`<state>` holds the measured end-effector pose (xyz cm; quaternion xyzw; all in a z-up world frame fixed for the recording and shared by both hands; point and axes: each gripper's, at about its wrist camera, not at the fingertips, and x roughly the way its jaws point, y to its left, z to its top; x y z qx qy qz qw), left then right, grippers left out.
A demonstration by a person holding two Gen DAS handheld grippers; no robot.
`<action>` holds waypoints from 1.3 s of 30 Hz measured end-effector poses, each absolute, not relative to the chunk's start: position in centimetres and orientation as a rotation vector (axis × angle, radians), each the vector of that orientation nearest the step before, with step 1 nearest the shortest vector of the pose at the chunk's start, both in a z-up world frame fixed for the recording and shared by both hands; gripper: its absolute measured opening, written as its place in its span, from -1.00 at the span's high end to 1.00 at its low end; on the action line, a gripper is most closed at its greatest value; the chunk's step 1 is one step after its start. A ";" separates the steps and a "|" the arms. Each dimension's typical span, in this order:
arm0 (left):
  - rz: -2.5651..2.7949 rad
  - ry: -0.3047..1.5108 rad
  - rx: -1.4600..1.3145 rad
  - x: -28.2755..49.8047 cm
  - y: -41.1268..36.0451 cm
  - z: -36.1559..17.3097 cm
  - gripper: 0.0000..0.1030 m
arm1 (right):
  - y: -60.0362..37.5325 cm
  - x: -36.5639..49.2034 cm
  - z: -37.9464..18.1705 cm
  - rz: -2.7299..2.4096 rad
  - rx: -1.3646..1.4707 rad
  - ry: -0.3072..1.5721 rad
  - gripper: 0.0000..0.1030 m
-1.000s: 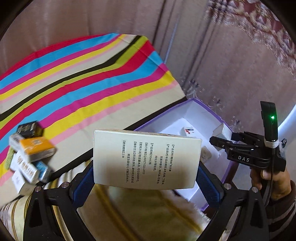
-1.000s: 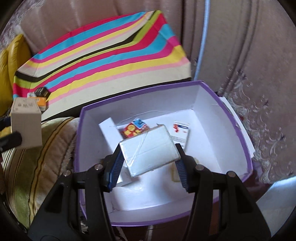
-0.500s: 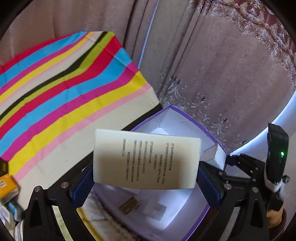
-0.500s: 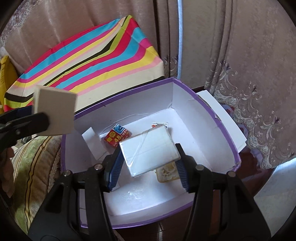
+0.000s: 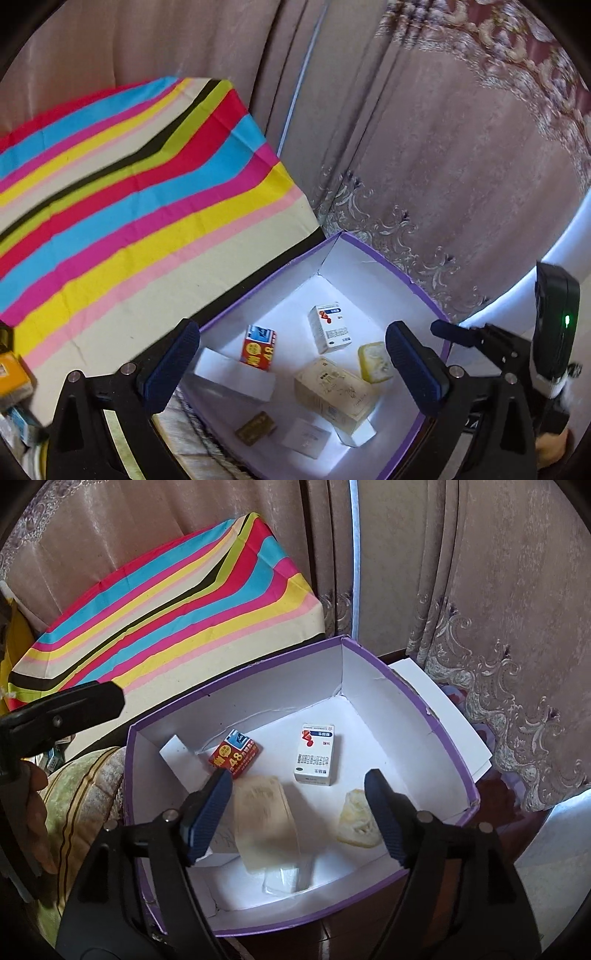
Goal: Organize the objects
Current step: 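Open the left tool to drop the beige box while the right tool drops the wrapped box, then move both tools back over the pile on the blanket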
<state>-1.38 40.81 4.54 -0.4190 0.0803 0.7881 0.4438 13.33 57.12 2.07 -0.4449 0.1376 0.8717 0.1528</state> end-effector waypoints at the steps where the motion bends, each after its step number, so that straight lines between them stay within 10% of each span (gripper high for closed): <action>1: 1.961 0.207 -1.024 -1.3 40.5 4.7 -0.98 | 57.0 13.2 2.1 2.504 -1.278 0.398 -0.50; 39: 2.263 -0.133 -1.150 -7.8 14.9 5.4 -0.98 | 41.0 5.0 3.0 2.779 -1.504 0.290 -0.65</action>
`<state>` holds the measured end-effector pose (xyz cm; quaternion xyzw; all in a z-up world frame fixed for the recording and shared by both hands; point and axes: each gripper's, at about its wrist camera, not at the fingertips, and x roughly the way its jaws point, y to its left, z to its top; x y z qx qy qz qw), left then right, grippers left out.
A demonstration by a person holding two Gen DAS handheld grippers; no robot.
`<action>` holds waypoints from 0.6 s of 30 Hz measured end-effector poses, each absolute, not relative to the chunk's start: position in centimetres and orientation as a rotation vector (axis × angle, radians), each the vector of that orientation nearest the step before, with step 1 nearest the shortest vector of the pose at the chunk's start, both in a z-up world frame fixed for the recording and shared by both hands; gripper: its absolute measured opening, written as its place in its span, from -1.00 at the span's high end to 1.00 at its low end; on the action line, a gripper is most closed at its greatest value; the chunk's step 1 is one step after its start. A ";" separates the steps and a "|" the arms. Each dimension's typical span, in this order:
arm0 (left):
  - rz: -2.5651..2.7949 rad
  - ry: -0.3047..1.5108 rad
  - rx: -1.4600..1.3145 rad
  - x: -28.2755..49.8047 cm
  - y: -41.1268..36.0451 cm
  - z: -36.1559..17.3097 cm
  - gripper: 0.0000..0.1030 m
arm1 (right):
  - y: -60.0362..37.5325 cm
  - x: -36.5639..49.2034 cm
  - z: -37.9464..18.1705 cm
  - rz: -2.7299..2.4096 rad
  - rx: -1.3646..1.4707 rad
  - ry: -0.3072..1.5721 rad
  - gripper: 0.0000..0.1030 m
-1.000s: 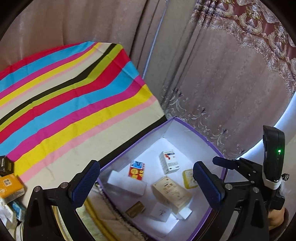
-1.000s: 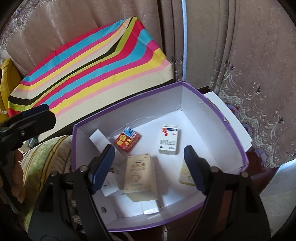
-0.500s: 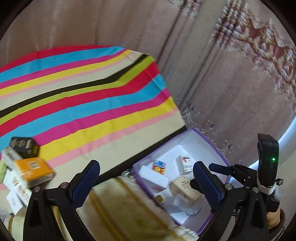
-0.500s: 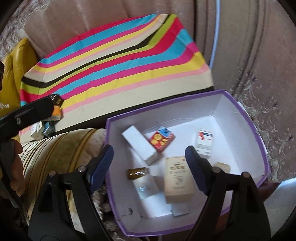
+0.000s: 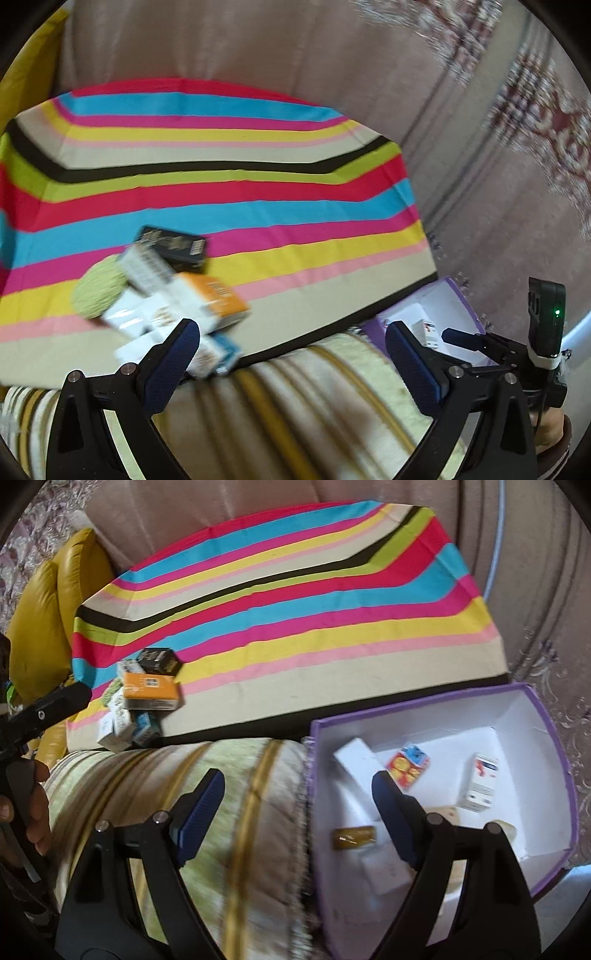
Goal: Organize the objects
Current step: 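Move both tools back over the pile on the blanket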
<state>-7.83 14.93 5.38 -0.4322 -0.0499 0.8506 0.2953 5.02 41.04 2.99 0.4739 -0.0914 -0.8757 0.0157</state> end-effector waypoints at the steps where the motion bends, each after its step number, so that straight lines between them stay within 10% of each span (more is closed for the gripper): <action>1: 2.272 -0.137 -1.156 -8.0 14.4 5.3 -0.98 | 40.5 4.7 3.0 -2.711 1.471 -0.286 -0.65; 18: 2.376 -0.193 -1.271 -10.9 6.2 3.5 -0.98 | 31.6 -2.5 1.8 -2.438 1.443 -0.282 -0.72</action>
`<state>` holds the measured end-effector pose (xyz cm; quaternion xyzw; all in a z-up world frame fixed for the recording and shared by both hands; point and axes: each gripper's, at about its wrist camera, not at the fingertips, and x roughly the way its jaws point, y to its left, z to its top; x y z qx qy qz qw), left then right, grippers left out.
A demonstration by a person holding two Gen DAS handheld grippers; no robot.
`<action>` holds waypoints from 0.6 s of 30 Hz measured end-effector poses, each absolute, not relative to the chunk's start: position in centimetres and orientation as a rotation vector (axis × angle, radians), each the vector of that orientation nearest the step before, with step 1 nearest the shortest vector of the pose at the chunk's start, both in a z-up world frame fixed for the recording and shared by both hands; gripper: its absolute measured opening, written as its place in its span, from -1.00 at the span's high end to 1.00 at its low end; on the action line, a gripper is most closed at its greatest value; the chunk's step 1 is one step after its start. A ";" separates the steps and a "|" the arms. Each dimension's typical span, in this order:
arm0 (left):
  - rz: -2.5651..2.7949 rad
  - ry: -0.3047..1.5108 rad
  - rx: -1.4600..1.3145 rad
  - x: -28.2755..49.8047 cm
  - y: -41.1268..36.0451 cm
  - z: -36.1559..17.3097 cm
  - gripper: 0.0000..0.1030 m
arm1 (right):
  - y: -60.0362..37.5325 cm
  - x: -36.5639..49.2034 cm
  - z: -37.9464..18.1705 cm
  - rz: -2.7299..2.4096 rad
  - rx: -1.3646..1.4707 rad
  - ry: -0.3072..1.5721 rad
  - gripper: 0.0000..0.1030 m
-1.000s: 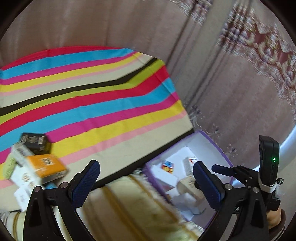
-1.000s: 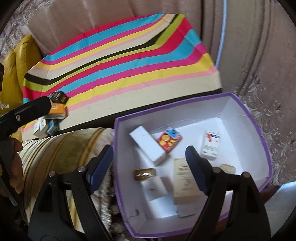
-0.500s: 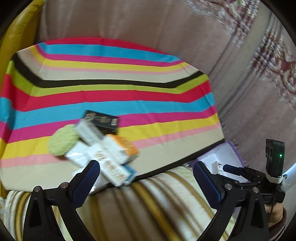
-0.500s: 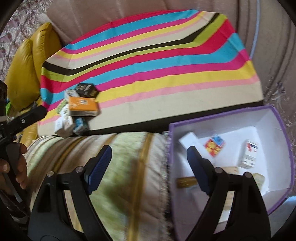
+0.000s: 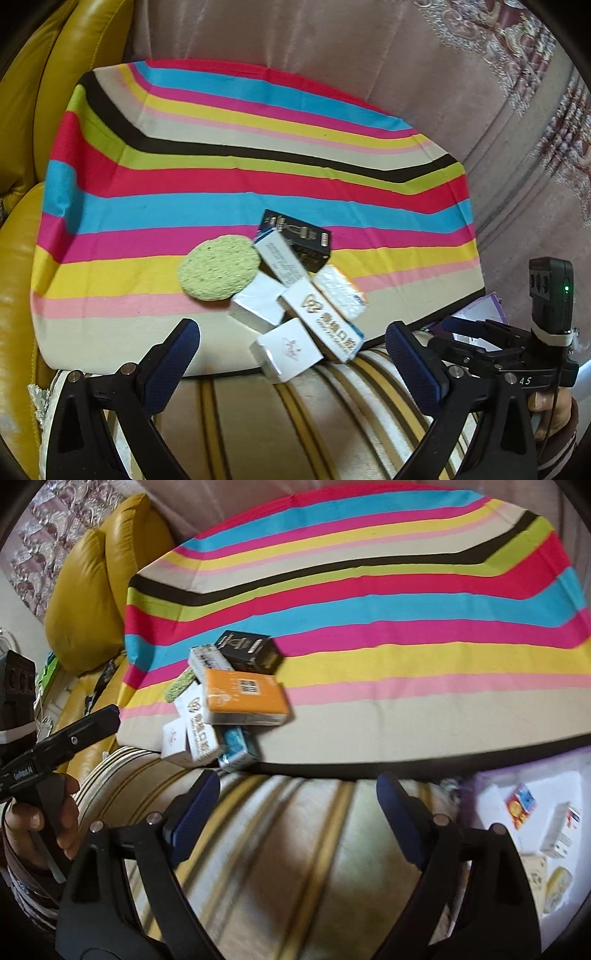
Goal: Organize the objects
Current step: 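Move both tools back over the pile on the blanket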
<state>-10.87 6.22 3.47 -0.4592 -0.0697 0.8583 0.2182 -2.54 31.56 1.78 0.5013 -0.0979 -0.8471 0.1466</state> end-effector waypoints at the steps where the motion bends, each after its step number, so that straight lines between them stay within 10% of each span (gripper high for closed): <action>1: 2.374 -0.200 -1.278 -11.0 5.9 3.3 -0.98 | 31.2 -2.8 1.6 -2.429 1.444 -0.278 -0.72; 18: 2.392 -0.259 -1.365 -13.4 3.1 1.9 -0.98 | 27.4 -9.6 -0.7 -2.266 1.460 -0.285 -0.73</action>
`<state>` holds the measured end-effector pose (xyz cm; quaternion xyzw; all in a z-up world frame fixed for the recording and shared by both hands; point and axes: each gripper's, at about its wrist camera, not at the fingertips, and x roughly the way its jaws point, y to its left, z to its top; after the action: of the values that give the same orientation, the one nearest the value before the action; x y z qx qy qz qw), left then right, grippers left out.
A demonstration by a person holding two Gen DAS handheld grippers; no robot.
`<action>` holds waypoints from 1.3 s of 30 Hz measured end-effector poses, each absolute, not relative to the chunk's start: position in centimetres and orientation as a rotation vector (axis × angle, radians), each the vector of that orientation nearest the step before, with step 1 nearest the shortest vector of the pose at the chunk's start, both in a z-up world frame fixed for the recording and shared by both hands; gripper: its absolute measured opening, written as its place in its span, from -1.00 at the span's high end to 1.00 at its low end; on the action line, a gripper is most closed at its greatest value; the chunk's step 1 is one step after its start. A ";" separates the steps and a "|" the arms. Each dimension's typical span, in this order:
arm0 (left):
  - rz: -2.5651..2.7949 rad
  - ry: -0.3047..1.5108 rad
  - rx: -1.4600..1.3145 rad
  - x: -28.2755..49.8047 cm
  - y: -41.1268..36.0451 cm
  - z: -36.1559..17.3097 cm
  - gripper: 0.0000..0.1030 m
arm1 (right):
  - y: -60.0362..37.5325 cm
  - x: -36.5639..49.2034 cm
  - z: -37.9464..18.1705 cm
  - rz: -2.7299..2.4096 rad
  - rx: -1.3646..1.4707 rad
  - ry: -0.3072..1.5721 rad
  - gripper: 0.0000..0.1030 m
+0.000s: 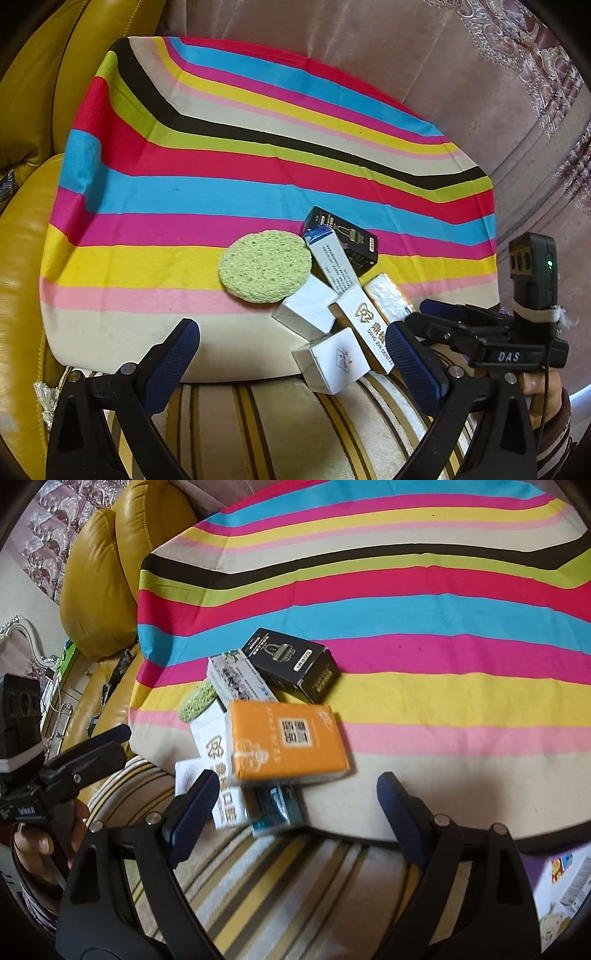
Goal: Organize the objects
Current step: 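Move both tools back over the pile on the blanket, then grasp the orange tissue pack with the right tool while the left tool grasps the green sponge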
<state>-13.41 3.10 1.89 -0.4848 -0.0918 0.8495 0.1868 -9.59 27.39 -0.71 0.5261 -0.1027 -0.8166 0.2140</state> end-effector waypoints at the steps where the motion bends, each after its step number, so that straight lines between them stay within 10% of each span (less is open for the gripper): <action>1: 2.391 -0.258 -1.367 -13.4 3.1 1.9 -0.98 | 27.3 -9.8 -0.7 -2.260 1.460 -0.286 -0.73; 39: 2.266 -0.302 -1.565 -20.9 3.3 -3.3 -0.95 | 28.8 -12.6 -2.0 -2.525 1.578 -0.060 -0.52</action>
<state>-20.92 3.30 -3.27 -0.5552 -0.1072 0.8039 0.1846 -12.65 28.79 -2.03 0.5281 -0.0202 -0.8450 0.0815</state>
